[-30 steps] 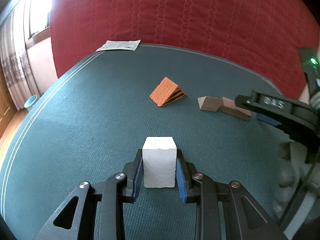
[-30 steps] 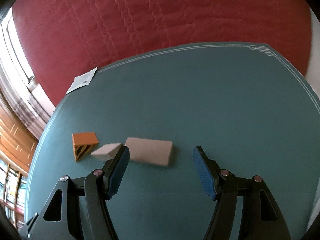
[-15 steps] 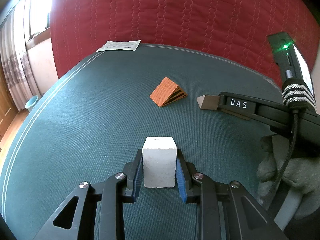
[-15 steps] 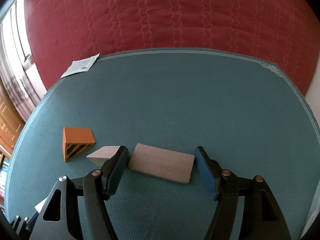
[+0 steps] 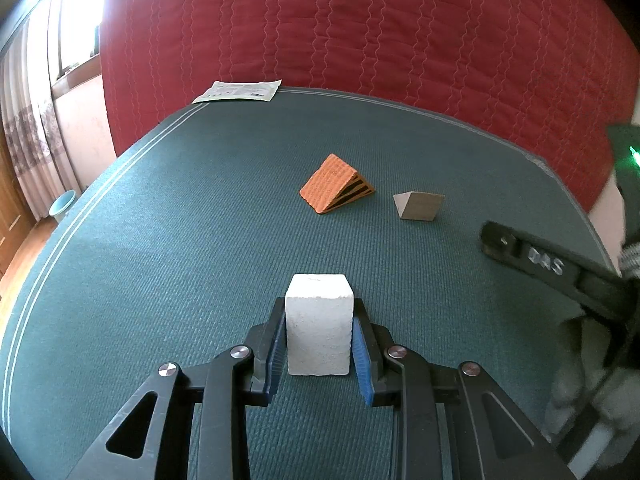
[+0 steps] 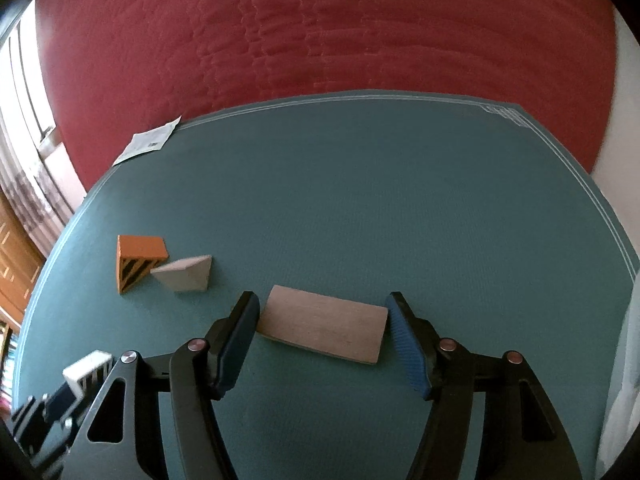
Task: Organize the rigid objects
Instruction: 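Grasp the flat beige rectangular block with the right gripper while the left holds the white block, then carry the beige block toward the bowl with the right gripper while the left holds the white block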
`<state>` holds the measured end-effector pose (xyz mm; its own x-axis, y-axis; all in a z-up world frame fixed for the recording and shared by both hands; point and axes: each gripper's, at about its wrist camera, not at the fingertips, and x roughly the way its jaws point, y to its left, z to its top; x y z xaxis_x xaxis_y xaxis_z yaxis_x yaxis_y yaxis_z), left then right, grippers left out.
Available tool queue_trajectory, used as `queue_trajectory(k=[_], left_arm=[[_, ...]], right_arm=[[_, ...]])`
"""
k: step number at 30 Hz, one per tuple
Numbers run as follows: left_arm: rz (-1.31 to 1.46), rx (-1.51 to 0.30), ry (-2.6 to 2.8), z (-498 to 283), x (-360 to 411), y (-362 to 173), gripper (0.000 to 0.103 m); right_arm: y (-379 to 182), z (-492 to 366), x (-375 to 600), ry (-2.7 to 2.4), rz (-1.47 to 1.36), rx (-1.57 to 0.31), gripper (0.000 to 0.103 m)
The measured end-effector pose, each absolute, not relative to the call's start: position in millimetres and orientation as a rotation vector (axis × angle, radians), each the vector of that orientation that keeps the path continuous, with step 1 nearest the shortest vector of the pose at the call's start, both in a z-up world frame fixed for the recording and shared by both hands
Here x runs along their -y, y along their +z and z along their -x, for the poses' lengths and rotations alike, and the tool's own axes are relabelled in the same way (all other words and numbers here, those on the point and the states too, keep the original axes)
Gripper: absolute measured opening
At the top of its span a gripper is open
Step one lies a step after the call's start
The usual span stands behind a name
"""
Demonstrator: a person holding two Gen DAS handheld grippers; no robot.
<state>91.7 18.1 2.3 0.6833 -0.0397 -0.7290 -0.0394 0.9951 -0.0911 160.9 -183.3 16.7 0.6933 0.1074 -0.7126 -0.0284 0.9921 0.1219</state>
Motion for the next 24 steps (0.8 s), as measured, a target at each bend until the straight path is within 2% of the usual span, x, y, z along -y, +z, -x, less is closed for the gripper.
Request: queue_trajectory(k=[15, 24], left_arm=[[0.206, -0.817, -0.105, -91.3, -31.5, 5.0, 0.031], [0.176, -0.791, -0.141, -85.0, -22.8, 8.5, 0.031]], right_arm=[[14.9, -83.2, 216.8, 0.068, -0.191, -0.781, 0.066], [18.5, -49.1, 219.4, 0.075, -0.194, -0.752, 0.066]])
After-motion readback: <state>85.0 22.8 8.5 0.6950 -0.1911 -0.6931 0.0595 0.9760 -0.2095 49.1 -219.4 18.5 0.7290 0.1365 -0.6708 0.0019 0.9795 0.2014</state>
